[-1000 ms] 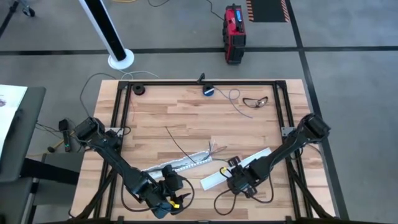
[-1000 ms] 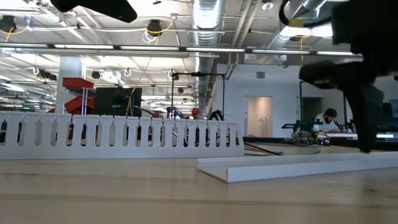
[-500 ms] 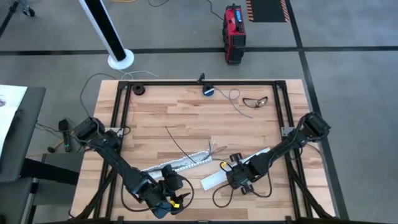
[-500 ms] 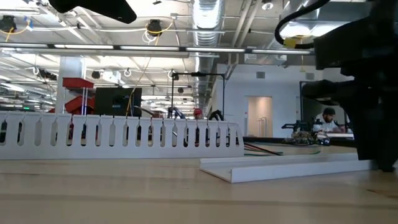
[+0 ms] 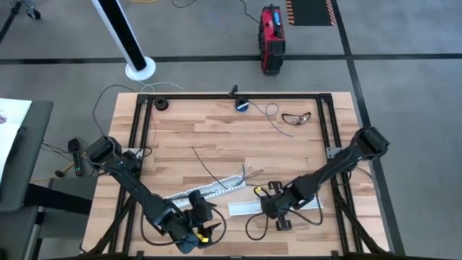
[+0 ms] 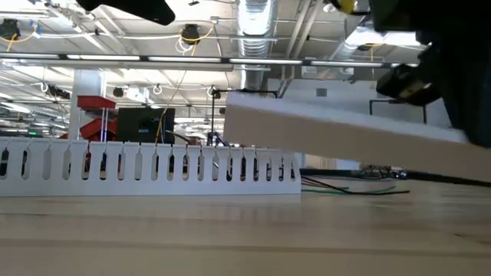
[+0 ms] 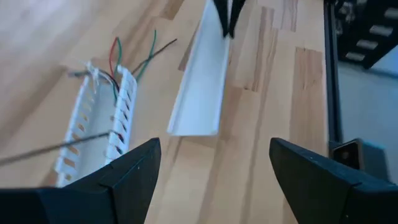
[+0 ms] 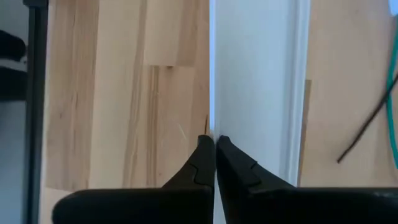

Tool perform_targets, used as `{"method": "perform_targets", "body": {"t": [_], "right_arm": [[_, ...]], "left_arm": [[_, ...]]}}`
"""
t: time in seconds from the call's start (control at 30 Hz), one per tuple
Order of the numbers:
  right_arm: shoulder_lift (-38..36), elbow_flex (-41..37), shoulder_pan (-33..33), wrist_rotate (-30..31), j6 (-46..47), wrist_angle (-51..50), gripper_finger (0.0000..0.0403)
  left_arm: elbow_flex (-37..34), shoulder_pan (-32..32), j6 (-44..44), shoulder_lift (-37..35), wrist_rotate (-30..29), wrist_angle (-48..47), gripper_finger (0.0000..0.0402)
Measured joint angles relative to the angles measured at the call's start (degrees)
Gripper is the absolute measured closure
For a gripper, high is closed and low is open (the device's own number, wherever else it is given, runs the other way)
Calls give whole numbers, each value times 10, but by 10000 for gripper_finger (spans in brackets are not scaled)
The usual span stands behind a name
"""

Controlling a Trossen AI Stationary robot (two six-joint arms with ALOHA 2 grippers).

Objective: Ziptie cables
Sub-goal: Close the white cable duct

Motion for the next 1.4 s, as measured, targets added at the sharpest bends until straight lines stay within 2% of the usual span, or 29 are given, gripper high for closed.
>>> {"method": "perform_targets", "body": {"t": [0.17,0.33,0.5,0.63,0.8,0.93,1.1,1.4], "right_arm": [[-38,2,-2,0,25,-6,402],[-58,2,-4,0,25,-12,403],[-70,2,-6,0,22,-8,403],[-74,3,-6,0,21,6,403],[-74,16,-5,-2,7,-2,403],[-74,26,-5,-1,-10,-11,403],[-74,36,-2,0,-21,-35,403],[-74,51,1,0,-42,-39,403]], "left_arm": [[0,0,76,0,-2,1,106],[0,0,234,0,-16,10,106],[0,15,321,0,-63,13,106],[0,35,360,0,-105,29,106],[-1,50,367,0,-22,39,106],[-1,49,389,0,-17,42,106],[-1,36,415,0,17,19,106],[-1,27,429,0,-55,19,106]]}}
